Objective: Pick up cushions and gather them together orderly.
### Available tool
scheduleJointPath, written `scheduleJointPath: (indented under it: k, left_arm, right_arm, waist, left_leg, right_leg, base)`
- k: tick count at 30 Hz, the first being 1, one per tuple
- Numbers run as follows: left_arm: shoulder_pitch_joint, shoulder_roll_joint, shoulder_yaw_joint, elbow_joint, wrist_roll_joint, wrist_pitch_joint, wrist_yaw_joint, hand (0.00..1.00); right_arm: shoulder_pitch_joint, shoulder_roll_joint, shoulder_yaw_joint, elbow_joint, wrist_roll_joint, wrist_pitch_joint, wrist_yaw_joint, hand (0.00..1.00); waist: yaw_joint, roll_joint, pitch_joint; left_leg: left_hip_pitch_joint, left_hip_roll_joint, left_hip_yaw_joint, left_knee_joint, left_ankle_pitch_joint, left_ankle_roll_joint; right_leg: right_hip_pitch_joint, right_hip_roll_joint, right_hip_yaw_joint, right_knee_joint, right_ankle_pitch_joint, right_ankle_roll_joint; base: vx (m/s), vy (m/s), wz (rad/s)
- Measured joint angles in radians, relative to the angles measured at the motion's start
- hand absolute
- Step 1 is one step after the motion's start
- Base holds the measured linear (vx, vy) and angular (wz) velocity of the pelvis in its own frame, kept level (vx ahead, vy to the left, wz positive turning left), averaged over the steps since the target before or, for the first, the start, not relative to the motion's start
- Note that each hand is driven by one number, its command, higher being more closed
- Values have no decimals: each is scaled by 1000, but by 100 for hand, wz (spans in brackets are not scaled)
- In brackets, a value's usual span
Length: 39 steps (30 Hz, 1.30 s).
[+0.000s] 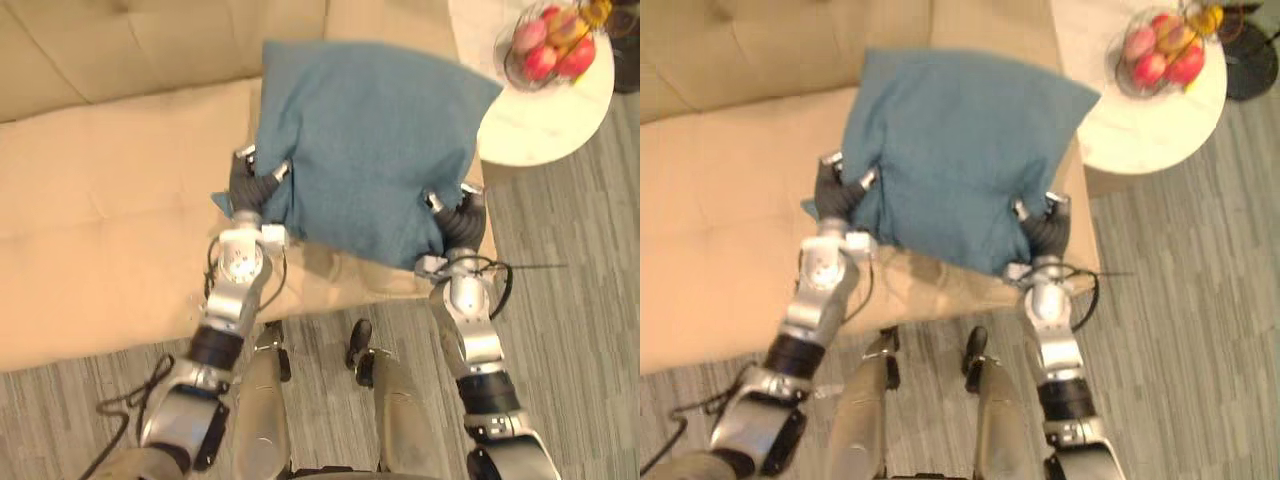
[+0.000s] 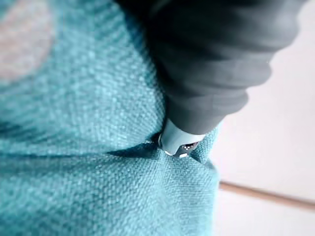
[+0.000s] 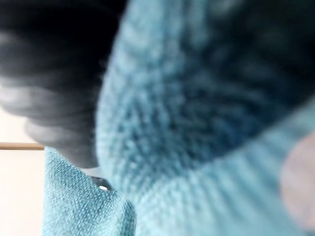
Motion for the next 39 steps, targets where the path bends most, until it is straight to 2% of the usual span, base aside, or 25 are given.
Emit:
scheduleJointPath:
  k: [1,3,5,6,9,12,16,20,22,23,24,25,26,27,28,29,30,31,33,34,36,38,39]
  left_arm:
    - [28,-8,0,-16,0,-2,0,100]
    - [193,-50,0,-102,-4,-9,-7,100]
    - [260,-63,-3,-145,-8,-13,-16,100]
    - [343,-69,-8,-187,-8,-18,-29,100]
    - [450,-73,-10,-232,-9,-24,-53,100]
    - [512,-79,-10,-252,-17,-26,-65,100]
    - [554,-94,-10,-265,-17,-30,-71,100]
    - [569,-98,-7,-271,-17,-39,-71,100]
    - [581,-100,-6,-271,-17,-43,-71,100]
    - [586,-108,-6,-269,-18,-43,-71,100]
    - [586,-106,-7,-255,-21,-43,-71,100]
    - [586,-106,-7,-246,-22,-43,-71,100]
    - [585,-108,-10,-208,-30,-43,-73,100]
    - [580,-114,-20,-187,-36,-43,-73,100]
    - [577,-116,-23,-179,-38,-43,-74,100]
    - [567,-123,-37,-163,-38,-43,-77,100]
    - [535,-122,-60,-132,-38,-42,-88,100]
    - [509,-93,-61,-107,-39,-42,-90,100]
    - [508,-55,-58,-93,-48,-42,-89,100]
    - [514,-28,-56,-88,-58,-42,-89,100]
    - [523,-12,-45,-88,-58,-43,-89,100]
    - [529,-7,-38,-88,-57,-45,-90,100]
    - [531,4,-37,-88,-57,-49,-90,100]
  right_arm:
    - [17,3,0,-6,-5,0,4,100]
    - [113,34,2,-17,-11,-1,48,100]
    - [155,50,3,-17,-21,-1,71,100]
    - [211,73,8,-18,-44,-2,90,100]
    - [279,101,20,-20,-45,-7,117,100]
    - [312,108,39,-20,-46,-12,119,100]
    - [325,108,45,-20,-46,-16,119,100]
    - [313,105,53,-19,-46,-20,112,100]
    - [302,91,61,-13,-49,-21,104,100]
    - [289,72,60,-8,-60,-21,101,100]
    - [281,64,60,4,-83,-21,93,100]
    - [281,64,61,10,-84,-21,92,100]
    - [280,59,60,37,-85,-21,84,100]
    - [280,43,57,50,-85,-21,75,100]
    - [279,35,53,55,-85,-21,72,100]
    - [274,18,38,70,-85,-23,69,100]
    - [257,19,12,115,-85,-24,64,100]
    - [233,40,-2,172,-85,-19,63,100]
    - [226,70,-4,193,-87,-15,63,100]
    - [228,88,-2,196,-91,-13,65,100]
    - [227,102,1,196,-113,-12,74,100]
    - [228,114,4,197,-124,-11,81,100]
    - [229,122,3,197,-123,-11,89,100]
  waist:
    - [2,-1,-11]
    - [4,1,-102]
    - [10,1,-122]
    - [10,2,-169]
    - [11,3,-232]
    - [10,4,-256]
    - [10,10,-268]
    - [13,18,-271]
    - [15,25,-277]
    - [14,32,-283]
    - [14,35,-284]
    - [13,35,-285]
    - [1,43,-312]
    - [-11,60,-326]
    - [-14,73,-335]
    - [-17,99,-352]
    - [-33,110,-365]
    - [-47,74,-364]
    - [-47,54,-362]
    - [-44,43,-362]
    - [-31,43,-357]
    - [-19,48,-344]
    - [-17,36,-331]
  left_leg:
    - [11,-2,1,-6,-2,-1]
    - [52,-18,0,-44,-7,-3]
    - [100,-23,1,-61,-8,-4]
    - [140,-29,-2,-83,-9,-6]
    - [204,-37,-4,-117,-10,-6]
    - [268,-47,-25,-148,-9,-6]
    - [288,-57,-57,-149,-9,-6]
    - [220,-56,-102,-49,-18,-16]
    - [193,-52,-102,-28,-19,-18]
    - [148,-27,-48,83,-100,52]
    - [111,26,22,277,-175,91]
    - [116,43,38,308,-185,87]
    - [131,111,78,347,-208,57]
    - [142,148,75,329,-205,46]
    - [149,159,73,312,-199,39]
    - [164,172,56,248,-185,-16]
    - [172,126,39,192,-218,-88]
    - [169,65,29,151,-186,-53]
    - [171,27,12,140,-177,-40]
    - [170,13,6,161,-185,-27]
    - [164,9,9,198,-206,0]
    - [135,12,9,247,-246,9]
    - [134,12,10,237,-253,11]
  right_leg:
    - [8,-1,0,-3,-4,2]
    - [49,-11,-11,-27,-16,9]
    - [101,-13,-14,-49,-18,12]
    - [148,-14,-23,-79,-19,13]
    - [221,-13,-28,-127,-14,21]
    - [302,-12,-44,-174,-8,29]
    - [355,-14,-78,-196,-6,32]
    - [373,-14,-126,-187,-7,31]
    - [369,-30,-148,-180,-9,27]
    - [356,-49,-168,-174,-9,26]
    - [361,-75,-178,-169,1,36]
    - [365,-85,-179,-171,6,40]
    - [374,-120,-187,-193,33,74]
    - [386,-126,-199,-220,63,96]
    - [389,-128,-204,-232,75,103]
    - [393,-131,-211,-254,97,135]
    - [401,-157,-220,-290,144,148]
    - [404,-194,-223,-328,220,130]
    - [419,-213,-222,-341,277,140]
    - [430,-207,-200,-342,273,150]
    - [433,-207,-203,-323,264,142]
    - [385,-215,-158,-222,225,91]
    - [339,-191,-85,-149,123,84]
  base:
    - [58,5,16]
    - [101,5,16]
    - [138,15,9]
    - [145,23,9]
    - [130,25,6]
    - [68,11,13]
    - [22,4,29]
    - [-47,16,50]
    - [-101,80,38]
    - [-115,150,25]
    - [-102,168,22]
    - [-80,261,25]
    - [-28,265,30]
    - [-2,311,34]
    - [51,332,33]
    - [60,464,53]
    - [46,599,81]
    - [15,503,77]
    - [-12,408,55]
    - [-23,311,42]
    - [-57,181,12]
    - [-142,175,1]
    - [-159,17,4]
